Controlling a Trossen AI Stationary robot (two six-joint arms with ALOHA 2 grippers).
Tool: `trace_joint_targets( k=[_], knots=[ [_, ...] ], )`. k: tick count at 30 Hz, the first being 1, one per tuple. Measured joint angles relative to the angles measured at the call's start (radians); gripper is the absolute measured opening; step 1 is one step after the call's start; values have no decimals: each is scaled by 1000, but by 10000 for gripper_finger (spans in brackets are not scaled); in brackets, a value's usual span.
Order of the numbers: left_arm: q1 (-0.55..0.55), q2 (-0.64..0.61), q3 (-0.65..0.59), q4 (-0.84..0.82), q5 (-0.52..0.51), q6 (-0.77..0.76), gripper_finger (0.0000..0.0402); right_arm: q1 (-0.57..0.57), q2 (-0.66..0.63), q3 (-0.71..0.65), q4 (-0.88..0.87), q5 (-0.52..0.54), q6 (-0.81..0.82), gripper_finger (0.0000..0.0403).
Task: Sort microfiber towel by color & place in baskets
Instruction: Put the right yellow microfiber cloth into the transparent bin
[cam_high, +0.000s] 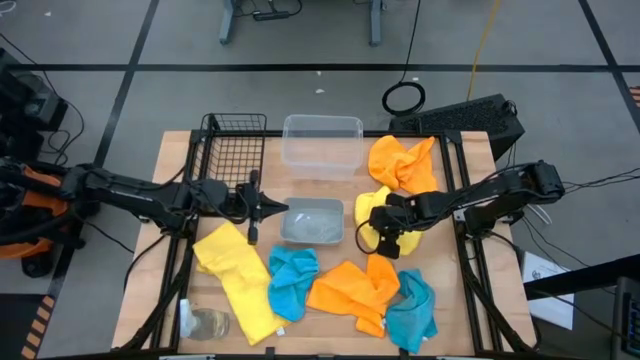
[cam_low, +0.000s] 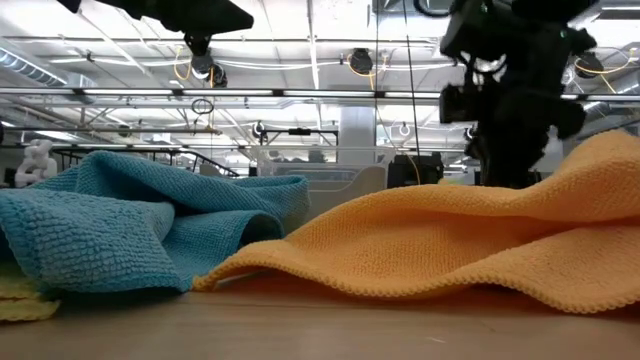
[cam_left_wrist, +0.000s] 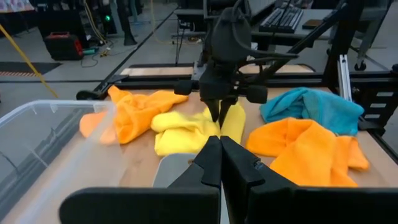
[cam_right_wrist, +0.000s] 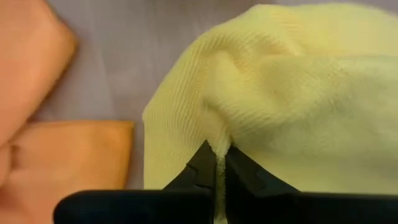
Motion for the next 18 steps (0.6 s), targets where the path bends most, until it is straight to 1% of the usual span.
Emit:
trace_joint_targets(
  k=[3,5,8,11,14,18],
  knots=[
    [0,27,0,48,0,22,2,31,0,89,-108,55,3,2],
    [0,47,0,80,0,28,2,60,0,158,-184,113,7,2],
    [0,77,0,121,0,48,2,108,-1,262,-289,214,24,1],
    [-3,107,0,143,0,77,7,162,-1,358,-352,327,36,1],
    [-4,138,0,177,3,82,31,214,-2,429,-368,420,31,1],
    [-5,173,0,230,34,106,78,269,-2,493,-367,536,17,0]
  ],
)
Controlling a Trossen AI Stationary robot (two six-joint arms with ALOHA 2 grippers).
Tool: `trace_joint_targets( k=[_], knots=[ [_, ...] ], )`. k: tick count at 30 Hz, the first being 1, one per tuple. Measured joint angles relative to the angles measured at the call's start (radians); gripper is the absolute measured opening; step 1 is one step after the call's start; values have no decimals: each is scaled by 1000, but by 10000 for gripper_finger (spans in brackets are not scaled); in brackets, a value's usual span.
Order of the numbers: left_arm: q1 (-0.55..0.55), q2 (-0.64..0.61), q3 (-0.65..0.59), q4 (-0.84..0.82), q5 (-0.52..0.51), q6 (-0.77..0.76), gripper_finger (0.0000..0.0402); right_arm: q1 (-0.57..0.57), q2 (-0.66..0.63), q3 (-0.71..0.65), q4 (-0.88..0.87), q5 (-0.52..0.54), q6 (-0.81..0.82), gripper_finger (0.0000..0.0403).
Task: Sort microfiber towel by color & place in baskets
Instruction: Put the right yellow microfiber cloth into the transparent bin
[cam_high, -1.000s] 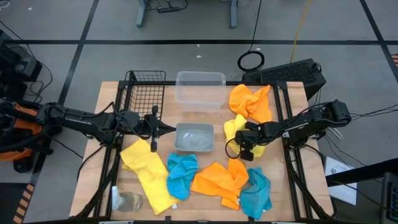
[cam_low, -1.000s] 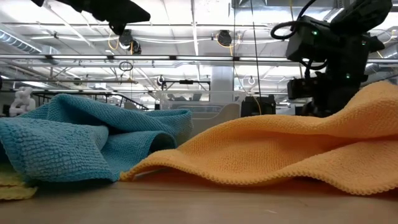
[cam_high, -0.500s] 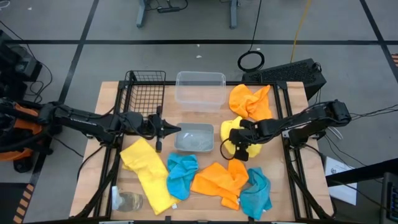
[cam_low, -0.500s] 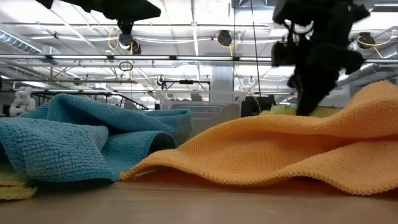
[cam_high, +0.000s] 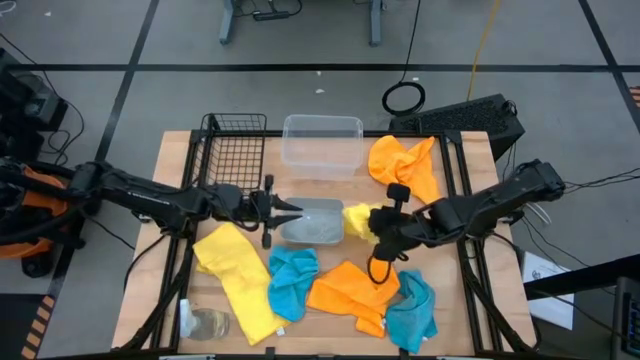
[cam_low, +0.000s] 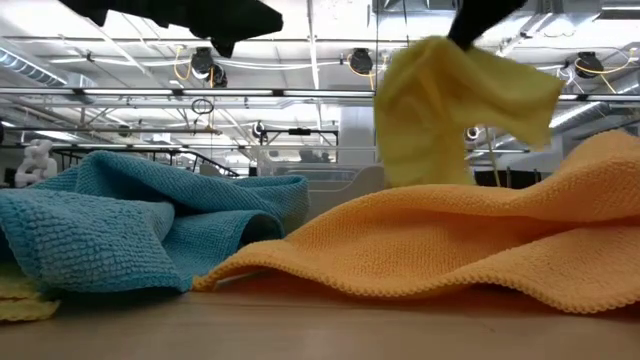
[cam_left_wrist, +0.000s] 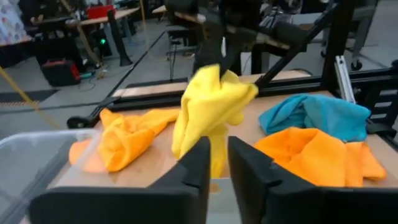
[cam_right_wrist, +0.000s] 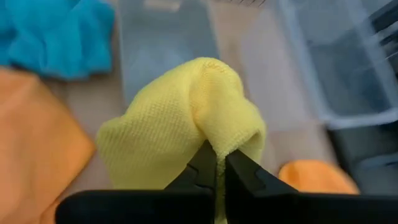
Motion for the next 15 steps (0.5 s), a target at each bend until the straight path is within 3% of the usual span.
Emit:
trace_joint_targets(
  k=[9,15],
  knots=[
    [0,74,0,167,12,3,181,111,0,29,138,400,-147,0],
    [0,136,0,260,11,111,216,152,0,29,388,497,-327,0]
  ],
)
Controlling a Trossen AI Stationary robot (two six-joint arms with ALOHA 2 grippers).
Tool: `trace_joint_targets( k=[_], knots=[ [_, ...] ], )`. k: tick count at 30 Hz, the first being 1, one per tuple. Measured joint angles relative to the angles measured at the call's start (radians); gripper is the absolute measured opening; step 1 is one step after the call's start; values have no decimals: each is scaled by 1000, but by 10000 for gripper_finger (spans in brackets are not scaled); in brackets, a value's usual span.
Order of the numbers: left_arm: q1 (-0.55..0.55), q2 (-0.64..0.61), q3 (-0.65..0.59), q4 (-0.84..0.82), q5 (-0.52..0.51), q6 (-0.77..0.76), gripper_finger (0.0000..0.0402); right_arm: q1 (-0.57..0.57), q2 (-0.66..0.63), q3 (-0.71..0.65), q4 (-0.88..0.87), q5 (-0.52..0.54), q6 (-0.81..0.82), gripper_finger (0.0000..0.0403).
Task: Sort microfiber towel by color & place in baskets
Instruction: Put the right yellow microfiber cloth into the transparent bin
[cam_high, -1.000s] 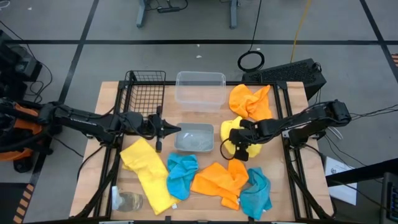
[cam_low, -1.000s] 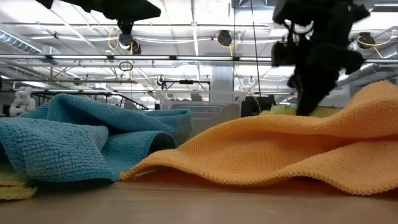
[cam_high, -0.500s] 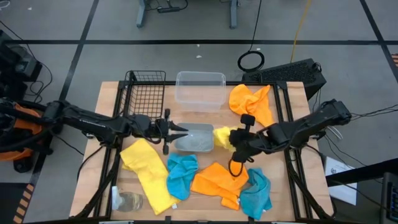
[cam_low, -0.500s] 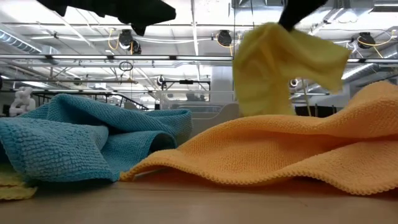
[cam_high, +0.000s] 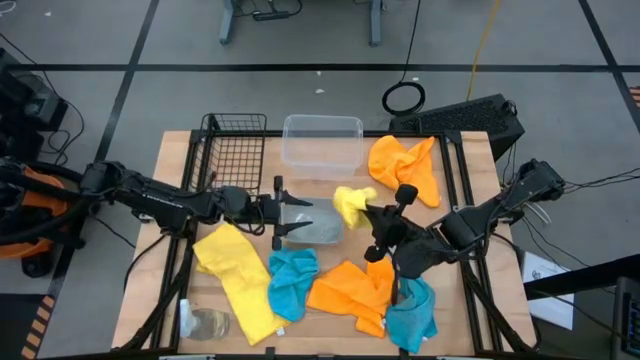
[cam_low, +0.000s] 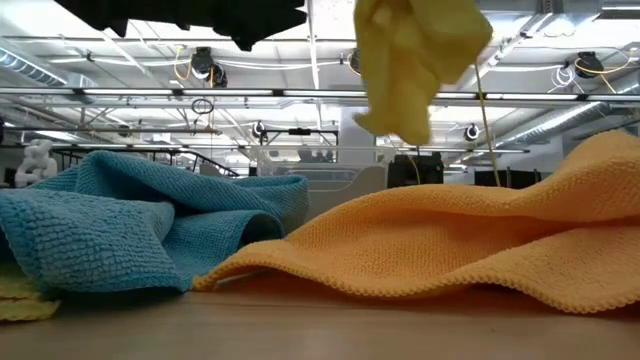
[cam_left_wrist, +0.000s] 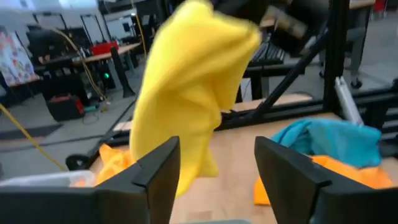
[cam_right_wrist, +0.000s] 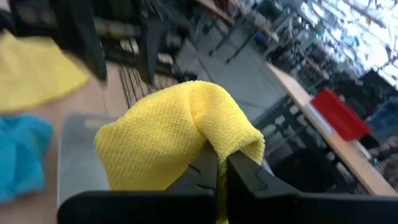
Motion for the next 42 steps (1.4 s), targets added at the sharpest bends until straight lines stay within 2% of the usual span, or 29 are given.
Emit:
trace_joint_targets(
  k=[5,12,20,26,32,34,39,42],
  knots=[
    [0,62,0,35,-48,153,219,21,0,0,163,-35,-150,0],
    [-10,89,3,162,-32,172,219,8,29,0,258,-111,-176,0],
    [-27,90,9,138,-30,201,219,-31,132,0,453,-241,-328,0],
    [-40,105,8,121,110,199,219,-69,185,0,586,-236,-406,0],
    [-57,120,26,159,128,196,219,-134,257,0,724,-235,-460,0],
    [-59,118,29,182,108,177,219,-151,282,-2,748,-213,-464,4],
    [-58,121,27,215,-45,133,219,-171,304,1,762,-188,-454,24],
    [-58,121,27,215,-50,190,206,-164,303,1,752,-155,-419,39]
  ],
)
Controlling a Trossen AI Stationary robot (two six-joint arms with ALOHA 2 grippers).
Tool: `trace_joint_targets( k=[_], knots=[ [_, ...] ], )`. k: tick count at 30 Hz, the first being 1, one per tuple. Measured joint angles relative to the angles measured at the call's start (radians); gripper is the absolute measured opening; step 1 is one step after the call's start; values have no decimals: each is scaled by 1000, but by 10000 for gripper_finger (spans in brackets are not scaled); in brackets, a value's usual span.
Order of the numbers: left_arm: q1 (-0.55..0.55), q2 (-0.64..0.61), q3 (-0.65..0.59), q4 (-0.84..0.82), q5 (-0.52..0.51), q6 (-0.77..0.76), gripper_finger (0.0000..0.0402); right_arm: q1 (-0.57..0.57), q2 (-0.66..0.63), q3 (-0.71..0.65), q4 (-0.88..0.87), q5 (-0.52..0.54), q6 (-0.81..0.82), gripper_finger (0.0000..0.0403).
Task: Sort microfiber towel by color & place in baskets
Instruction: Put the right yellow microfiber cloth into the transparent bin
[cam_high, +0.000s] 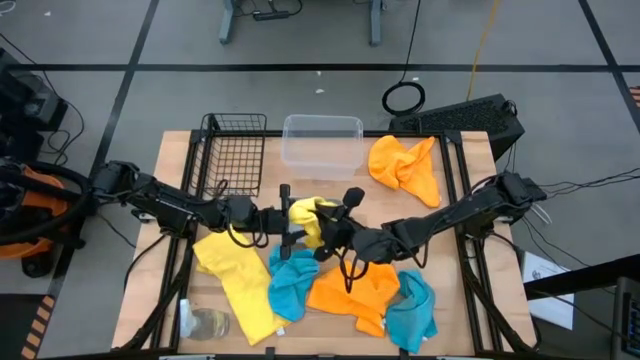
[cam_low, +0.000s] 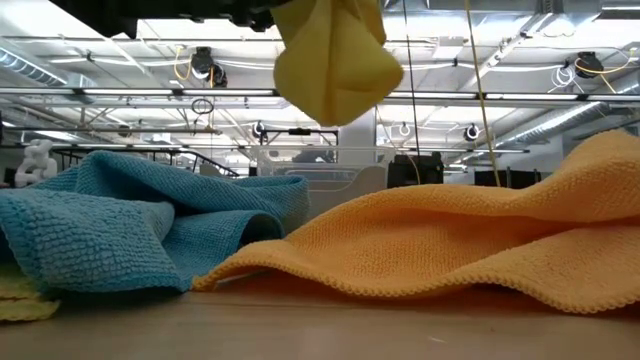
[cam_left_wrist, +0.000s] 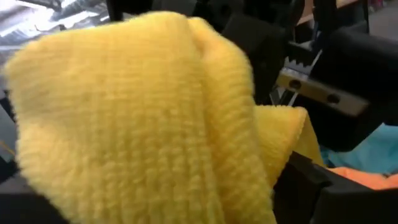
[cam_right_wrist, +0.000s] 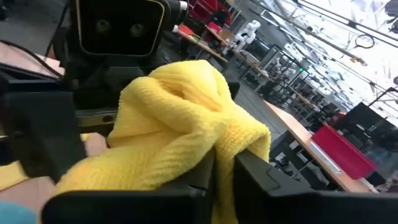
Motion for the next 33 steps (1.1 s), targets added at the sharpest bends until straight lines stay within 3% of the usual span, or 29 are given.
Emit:
trace_joint_targets(
  k=[3,7,9,16,20,27,31,33],
  knots=[
    [-2,0,0,11,1,15,157,14,-16,0,-44,-2,40,61],
    [-2,0,0,24,45,33,40,37,-45,0,-125,-9,111,108],
    [-2,0,0,23,58,33,15,48,-67,0,-203,-8,165,138],
    [-2,-4,2,40,68,34,9,89,-132,-4,-571,-20,487,236],
    [2,-4,2,40,68,34,6,118,-140,-4,-673,-56,630,274],
    [2,-4,2,39,68,34,6,145,-111,-4,-575,-136,710,299],
    [6,-4,2,49,64,24,6,144,-69,-4,-453,-67,690,299],
    [10,-4,2,51,63,10,6,144,-43,-4,-414,28,662,300]
  ],
)
